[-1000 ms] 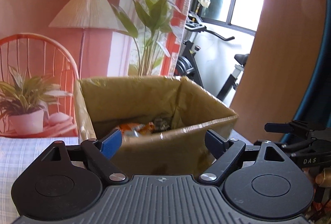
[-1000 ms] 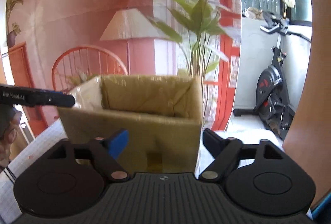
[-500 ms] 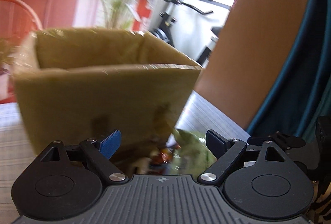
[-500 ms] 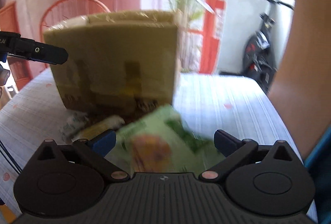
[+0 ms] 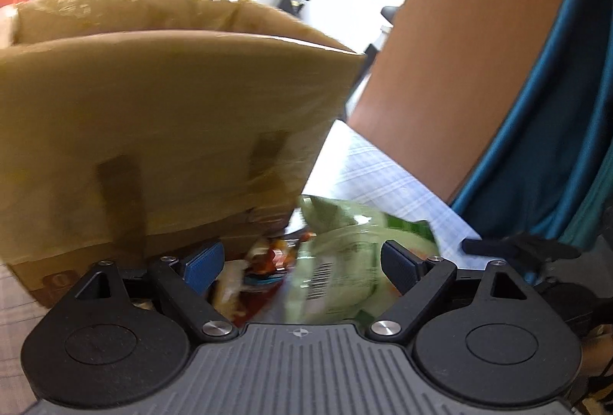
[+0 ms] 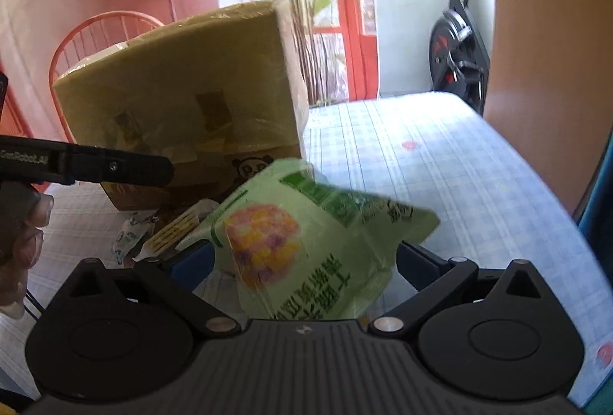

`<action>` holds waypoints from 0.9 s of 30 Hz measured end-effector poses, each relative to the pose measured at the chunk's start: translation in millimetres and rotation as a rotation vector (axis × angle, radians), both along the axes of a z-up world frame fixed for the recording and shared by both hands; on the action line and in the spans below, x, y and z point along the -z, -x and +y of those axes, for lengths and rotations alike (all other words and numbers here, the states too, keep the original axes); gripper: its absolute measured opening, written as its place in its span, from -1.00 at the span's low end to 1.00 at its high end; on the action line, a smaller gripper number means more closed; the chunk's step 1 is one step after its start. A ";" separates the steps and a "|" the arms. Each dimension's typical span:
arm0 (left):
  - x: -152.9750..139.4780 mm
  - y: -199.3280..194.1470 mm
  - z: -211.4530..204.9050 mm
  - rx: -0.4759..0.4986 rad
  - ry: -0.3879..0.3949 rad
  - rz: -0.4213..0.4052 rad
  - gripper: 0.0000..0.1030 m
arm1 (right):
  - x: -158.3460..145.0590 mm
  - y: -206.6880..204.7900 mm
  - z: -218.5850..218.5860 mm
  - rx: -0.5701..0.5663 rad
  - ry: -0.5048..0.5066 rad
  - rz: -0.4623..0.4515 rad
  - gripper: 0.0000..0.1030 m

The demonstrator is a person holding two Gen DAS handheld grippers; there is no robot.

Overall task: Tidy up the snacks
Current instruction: 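Withdraw both tools from the box toward the remaining snacks, then grasp the blue-dotted white packet with left tool while right tool grasps green candy bag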

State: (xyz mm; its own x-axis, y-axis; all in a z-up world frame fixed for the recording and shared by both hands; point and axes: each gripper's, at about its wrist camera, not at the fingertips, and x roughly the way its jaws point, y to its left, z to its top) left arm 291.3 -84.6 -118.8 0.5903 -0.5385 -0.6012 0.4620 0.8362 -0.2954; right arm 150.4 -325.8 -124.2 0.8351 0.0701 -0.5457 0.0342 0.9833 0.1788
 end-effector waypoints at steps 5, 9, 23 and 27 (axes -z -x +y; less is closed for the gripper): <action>9.5 0.7 35.7 -0.075 -0.024 0.026 0.76 | -15.5 -12.2 15.9 -0.139 0.139 -0.021 1.00; 21.6 2.4 64.0 -0.138 -0.027 0.063 0.76 | -18.8 -32.5 24.4 -0.272 0.246 -0.016 1.00; 46.5 3.6 85.4 -0.138 -0.029 0.127 0.76 | 19.5 -69.8 32.2 -0.363 0.430 0.167 1.00; 59.5 -0.7 81.4 -0.140 -0.048 0.139 0.75 | 23.4 -66.8 31.1 -0.351 0.411 0.136 0.97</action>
State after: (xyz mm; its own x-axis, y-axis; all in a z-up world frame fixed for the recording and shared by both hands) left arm 292.0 -3.2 -178.3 0.5667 -0.4257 -0.7054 0.2977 0.9042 -0.3064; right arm 217.2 -294.7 -147.6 0.7198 0.0903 -0.6883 -0.3124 0.9276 -0.2050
